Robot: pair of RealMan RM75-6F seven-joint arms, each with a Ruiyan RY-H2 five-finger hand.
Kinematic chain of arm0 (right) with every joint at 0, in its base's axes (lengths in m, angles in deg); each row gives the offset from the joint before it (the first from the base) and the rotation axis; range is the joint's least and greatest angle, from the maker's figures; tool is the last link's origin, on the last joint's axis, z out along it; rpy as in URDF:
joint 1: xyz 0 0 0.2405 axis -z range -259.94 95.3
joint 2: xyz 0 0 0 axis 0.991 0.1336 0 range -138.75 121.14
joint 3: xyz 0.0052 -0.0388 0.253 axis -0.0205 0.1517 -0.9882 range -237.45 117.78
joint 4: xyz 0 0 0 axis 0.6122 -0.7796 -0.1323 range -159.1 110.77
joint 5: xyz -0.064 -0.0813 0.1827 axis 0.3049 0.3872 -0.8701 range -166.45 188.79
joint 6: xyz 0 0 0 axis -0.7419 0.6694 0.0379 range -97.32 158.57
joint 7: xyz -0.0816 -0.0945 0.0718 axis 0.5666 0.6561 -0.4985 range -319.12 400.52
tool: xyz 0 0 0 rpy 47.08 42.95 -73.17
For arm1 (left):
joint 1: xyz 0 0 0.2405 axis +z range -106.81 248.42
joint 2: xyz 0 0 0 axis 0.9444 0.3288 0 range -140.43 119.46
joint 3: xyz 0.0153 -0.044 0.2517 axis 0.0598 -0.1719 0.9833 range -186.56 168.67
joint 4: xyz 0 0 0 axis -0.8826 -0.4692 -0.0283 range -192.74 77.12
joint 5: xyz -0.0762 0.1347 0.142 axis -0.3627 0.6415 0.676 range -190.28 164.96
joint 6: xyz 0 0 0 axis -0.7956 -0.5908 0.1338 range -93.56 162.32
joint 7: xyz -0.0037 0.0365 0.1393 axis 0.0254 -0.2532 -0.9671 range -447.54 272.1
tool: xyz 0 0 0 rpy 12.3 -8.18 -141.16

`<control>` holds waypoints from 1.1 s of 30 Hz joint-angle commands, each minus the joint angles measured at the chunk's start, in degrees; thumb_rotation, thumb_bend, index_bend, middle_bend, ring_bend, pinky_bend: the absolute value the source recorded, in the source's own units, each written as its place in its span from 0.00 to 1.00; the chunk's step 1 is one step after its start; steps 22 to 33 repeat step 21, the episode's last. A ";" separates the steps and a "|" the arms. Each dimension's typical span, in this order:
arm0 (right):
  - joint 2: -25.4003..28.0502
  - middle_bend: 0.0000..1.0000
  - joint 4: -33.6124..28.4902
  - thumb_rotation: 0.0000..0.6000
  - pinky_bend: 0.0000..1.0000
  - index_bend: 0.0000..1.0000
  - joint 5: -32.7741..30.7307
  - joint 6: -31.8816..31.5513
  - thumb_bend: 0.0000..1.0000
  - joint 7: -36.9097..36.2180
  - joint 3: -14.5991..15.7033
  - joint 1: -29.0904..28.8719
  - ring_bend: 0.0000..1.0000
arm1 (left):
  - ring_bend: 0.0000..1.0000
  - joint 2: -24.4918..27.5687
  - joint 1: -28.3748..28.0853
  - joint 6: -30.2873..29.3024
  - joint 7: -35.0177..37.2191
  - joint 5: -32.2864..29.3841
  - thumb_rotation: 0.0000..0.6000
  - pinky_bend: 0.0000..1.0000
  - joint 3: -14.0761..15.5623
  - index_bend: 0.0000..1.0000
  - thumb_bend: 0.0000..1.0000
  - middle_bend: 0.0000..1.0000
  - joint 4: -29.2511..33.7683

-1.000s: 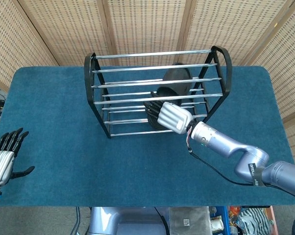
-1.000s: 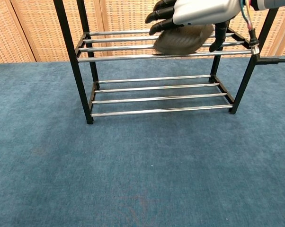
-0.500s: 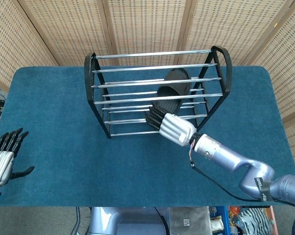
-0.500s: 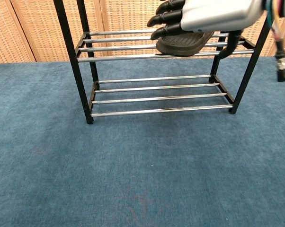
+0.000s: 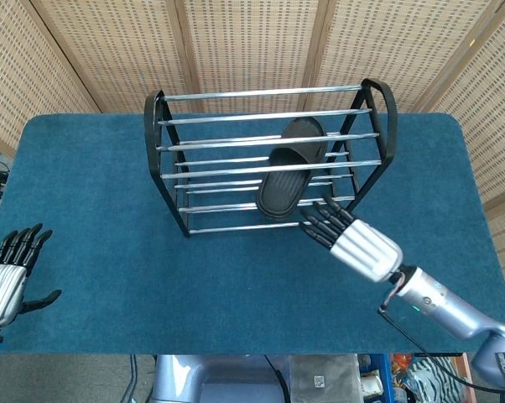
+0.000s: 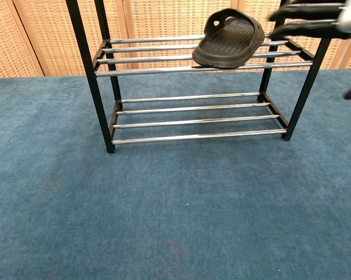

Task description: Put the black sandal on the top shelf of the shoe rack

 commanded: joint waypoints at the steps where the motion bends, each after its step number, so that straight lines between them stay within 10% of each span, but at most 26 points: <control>1: -3.85 0.00 5.02 1.00 0.00 0.00 -6.01 -7.71 0.00 -9.63 2.40 9.91 0.00 | 0.00 -0.10 0.47 -0.92 -0.56 0.81 1.00 0.00 0.33 0.00 0.18 0.00 0.28; 10: -6.52 0.00 0.96 1.00 0.00 0.00 -19.22 -14.43 0.00 -20.43 3.11 24.71 0.00 | 0.00 -1.06 2.25 -3.21 -6.80 1.50 1.00 0.00 1.01 0.00 0.18 0.00 2.11; 33: -6.57 0.00 -3.38 1.00 0.00 0.00 -19.51 -19.15 0.00 -22.42 0.44 29.03 0.00 | 0.00 -0.89 2.58 -3.21 -7.68 1.78 1.00 0.00 1.21 0.00 0.18 0.00 3.20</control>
